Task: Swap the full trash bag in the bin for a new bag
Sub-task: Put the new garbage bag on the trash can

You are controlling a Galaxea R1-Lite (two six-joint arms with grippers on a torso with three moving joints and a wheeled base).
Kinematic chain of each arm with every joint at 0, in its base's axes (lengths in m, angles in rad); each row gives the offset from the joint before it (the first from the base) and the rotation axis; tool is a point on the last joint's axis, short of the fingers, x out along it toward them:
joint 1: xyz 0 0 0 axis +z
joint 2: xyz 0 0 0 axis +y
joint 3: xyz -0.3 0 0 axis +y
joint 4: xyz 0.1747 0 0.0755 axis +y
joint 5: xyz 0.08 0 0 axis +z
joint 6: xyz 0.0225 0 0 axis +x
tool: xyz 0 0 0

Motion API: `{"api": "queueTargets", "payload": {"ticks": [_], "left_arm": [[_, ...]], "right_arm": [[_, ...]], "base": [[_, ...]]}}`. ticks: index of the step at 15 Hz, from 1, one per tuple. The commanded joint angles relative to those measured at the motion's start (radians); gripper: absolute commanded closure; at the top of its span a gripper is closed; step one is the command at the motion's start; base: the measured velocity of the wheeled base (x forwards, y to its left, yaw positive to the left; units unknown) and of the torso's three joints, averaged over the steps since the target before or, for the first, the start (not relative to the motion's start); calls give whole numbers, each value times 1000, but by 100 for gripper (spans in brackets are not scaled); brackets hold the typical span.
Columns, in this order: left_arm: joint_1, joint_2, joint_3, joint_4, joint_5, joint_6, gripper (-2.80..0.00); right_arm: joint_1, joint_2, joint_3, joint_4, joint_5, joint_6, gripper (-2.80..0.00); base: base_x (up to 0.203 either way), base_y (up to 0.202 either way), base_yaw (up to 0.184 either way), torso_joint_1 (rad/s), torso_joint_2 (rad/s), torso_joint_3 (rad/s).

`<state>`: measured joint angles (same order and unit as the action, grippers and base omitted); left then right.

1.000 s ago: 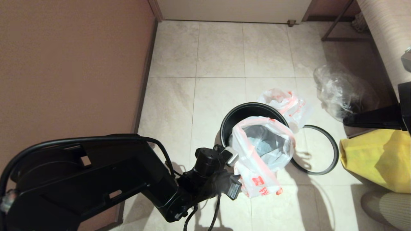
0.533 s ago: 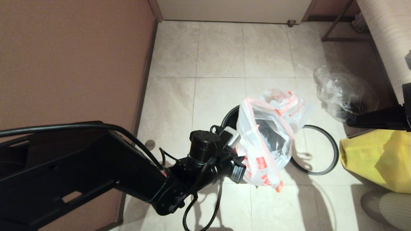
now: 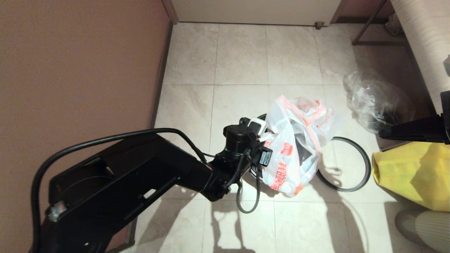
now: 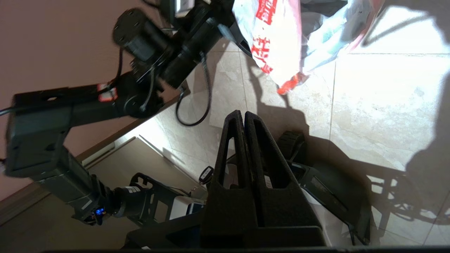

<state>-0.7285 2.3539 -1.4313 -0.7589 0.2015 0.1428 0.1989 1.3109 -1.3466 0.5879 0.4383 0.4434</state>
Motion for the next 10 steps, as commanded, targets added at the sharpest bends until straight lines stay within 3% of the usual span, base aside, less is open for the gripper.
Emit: {"api": "queueTargets", "payload": {"ticks": [1,4,6,7,8,10], "left_arm": [[10,93,-102,45,31,3,0],[21,122,-203,166,105,36,0],[22,154,-277,195,181,82,0],[18,147,-279,200,187,88,0],[13,136,-270,203,188,94,-280],[0,112,-245,203,188,102,-280]], "right_arm": [[2,-2,-2,4,4,3,0],[21,-26,-3,5,5,3,0],[23,-37,-5,7,5,4,0],[23,-47,-5,9,5,5,0],[22,-54,-5,10,5,5,0],[20,-63,-9,37,3,5,0]], "base": [[0,0,0,0,0,0],[0,0,0,0,0,0],[0,0,0,0,0,0],[0,0,0,0,0,0],[0,0,0,0,0,0],[0,0,0,0,0,0]]}}
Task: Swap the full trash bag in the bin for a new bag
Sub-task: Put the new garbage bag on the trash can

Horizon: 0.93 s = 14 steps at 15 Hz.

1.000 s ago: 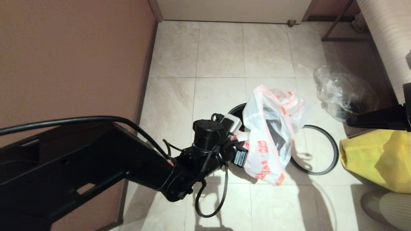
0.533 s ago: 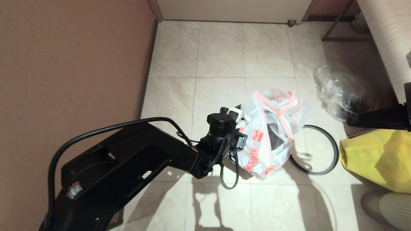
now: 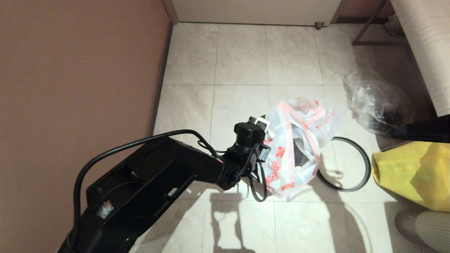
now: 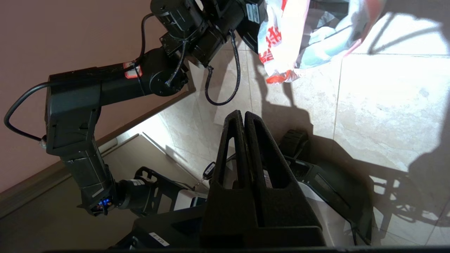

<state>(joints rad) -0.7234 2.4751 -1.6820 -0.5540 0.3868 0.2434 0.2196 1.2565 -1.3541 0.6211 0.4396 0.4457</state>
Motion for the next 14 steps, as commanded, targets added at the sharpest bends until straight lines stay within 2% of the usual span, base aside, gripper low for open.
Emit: {"api": "queueTargets", "payload": {"ticks": [1,5,9,11,14], "left_arm": [[-17,-32,27,-3,3,2,-280],[-67,-198,209,-3,4,-2,-280],[-73,-348,379,28,30,-10,-280],[-82,-417,398,66,38,-50,-280],[-125,-493,366,209,40,-154,-280]], "right_arm": [[1,-18,-2,9,3,2,0],[15,-53,0,28,4,5,0],[35,-57,43,28,6,10,0],[42,-51,69,27,4,10,0],[35,-42,111,20,2,44,0]], "base": [[0,0,0,0,0,0],[0,0,0,0,0,0],[0,0,0,0,0,0],[0,0,0,0,0,0],[0,0,0,0,0,0]]}}
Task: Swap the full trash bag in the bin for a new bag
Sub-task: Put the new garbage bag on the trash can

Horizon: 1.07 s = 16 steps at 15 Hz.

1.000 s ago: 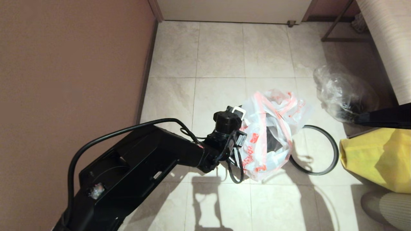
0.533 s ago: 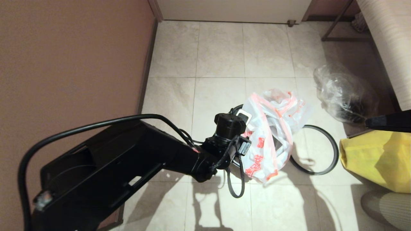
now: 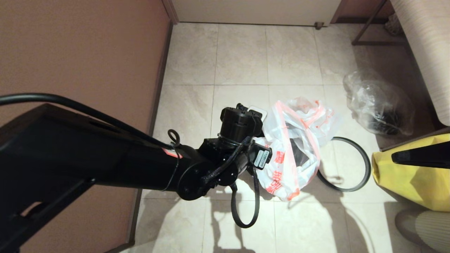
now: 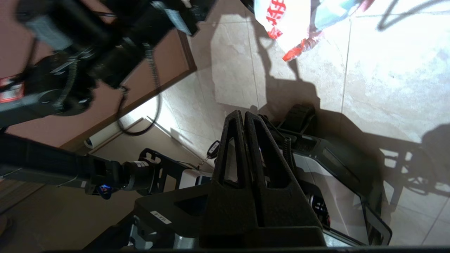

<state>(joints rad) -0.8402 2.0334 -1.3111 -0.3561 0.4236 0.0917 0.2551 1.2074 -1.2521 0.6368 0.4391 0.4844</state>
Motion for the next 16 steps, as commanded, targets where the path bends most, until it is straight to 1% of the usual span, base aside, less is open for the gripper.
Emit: {"api": "queueTargets", "payload": {"ticks": [1,2,4,6,8,9,10,12,13,15,16], "left_arm": [[-21,-63,-32,65,3,-34,-280],[-31,-66,-69,116,2,-56,-280],[-53,-41,-199,245,1,-88,-280],[-68,33,-381,351,1,-104,-280],[-81,142,-601,475,3,-103,-280],[-86,180,-663,505,5,-81,-280],[-92,237,-686,518,26,-51,-280],[-97,328,-678,530,102,-6,-280],[-95,350,-676,530,123,33,-280],[-94,376,-675,495,162,87,-280],[-93,409,-675,425,193,158,-280]], "right_arm": [[-2,16,14,3,1,5,0],[-7,24,14,3,-1,5,0],[-55,23,17,3,3,5,0],[-114,20,16,2,11,4,0],[-176,20,17,-18,39,3,0],[-208,20,16,-28,56,1,0],[-251,19,16,-35,71,-4,0],[-316,0,18,-42,124,-10,0],[-340,-14,23,-43,160,-11,0],[-365,-17,24,-45,185,-13,0],[-373,-17,24,-58,187,-17,0]], "base": [[0,0,0,0,0,0],[0,0,0,0,0,0],[0,0,0,0,0,0],[0,0,0,0,0,0],[0,0,0,0,0,0],[0,0,0,0,0,0],[0,0,0,0,0,0],[0,0,0,0,0,0],[0,0,0,0,0,0],[0,0,0,0,0,0],[0,0,0,0,0,0]]}}
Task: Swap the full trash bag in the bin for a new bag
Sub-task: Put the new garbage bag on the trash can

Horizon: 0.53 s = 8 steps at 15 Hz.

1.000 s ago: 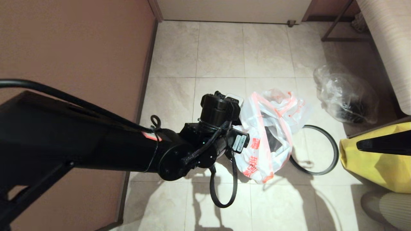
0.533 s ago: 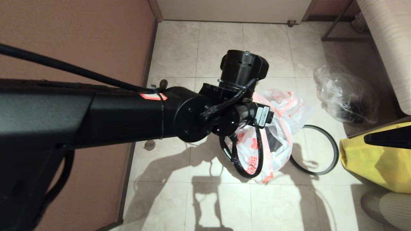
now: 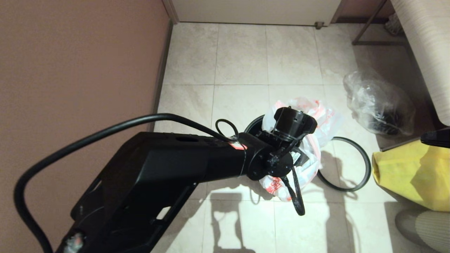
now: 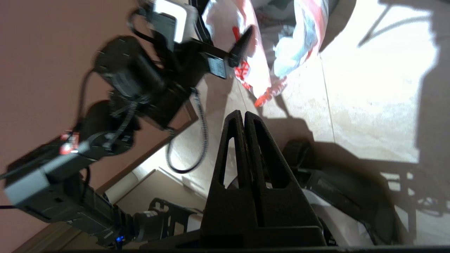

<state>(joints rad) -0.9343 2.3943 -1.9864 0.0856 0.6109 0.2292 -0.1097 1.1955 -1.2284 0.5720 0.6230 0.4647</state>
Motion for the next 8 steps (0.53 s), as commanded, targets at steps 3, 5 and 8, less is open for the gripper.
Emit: {"api": "queueTargets", "payload": {"ticks": [3,5,8], "left_arm": [[-16,84,1,-228,36,135,-280],[-28,79,21,-240,41,134,-280],[-33,104,29,-241,55,127,-280]], "right_arm": [[-10,-5,1,-9,6,2,0],[-10,-8,6,-8,6,2,0],[-10,-16,15,-8,6,2,0]], "base": [[0,0,0,0,0,0],[0,0,0,0,0,0],[0,0,0,0,0,0]]}}
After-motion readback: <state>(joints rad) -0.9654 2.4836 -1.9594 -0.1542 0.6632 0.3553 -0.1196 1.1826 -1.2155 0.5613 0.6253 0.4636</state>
